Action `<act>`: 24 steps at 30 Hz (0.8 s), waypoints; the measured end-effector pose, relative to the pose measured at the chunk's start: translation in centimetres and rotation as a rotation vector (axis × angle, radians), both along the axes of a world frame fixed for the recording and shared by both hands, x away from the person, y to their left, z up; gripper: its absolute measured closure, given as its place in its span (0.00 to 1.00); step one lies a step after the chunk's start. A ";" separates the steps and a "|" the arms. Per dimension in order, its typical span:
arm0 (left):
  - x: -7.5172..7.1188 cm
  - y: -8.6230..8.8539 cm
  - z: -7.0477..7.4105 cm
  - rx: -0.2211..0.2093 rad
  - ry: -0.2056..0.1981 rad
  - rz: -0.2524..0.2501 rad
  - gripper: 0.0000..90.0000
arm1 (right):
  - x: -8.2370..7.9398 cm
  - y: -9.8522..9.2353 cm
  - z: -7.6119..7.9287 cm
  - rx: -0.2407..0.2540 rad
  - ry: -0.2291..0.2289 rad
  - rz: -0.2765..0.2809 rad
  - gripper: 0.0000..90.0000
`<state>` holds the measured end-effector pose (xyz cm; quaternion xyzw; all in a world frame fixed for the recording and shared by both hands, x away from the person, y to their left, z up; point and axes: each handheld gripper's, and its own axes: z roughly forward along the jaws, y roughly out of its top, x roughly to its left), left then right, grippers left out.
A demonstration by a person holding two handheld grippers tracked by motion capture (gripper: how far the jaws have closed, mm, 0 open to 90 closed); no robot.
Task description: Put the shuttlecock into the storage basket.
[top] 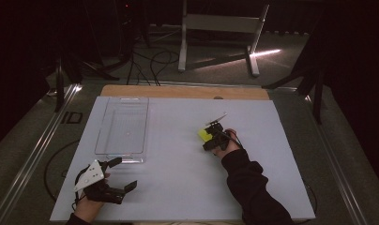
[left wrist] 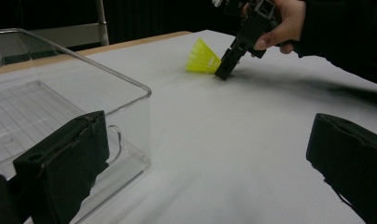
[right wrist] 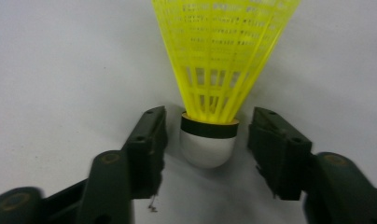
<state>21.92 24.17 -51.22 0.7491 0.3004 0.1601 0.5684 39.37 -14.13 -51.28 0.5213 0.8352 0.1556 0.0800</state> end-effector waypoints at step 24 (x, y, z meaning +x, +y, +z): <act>0.0 0.0 0.0 0.004 0.002 -0.001 0.00 | 0.1 -0.7 1.0 -0.075 0.009 0.081 0.72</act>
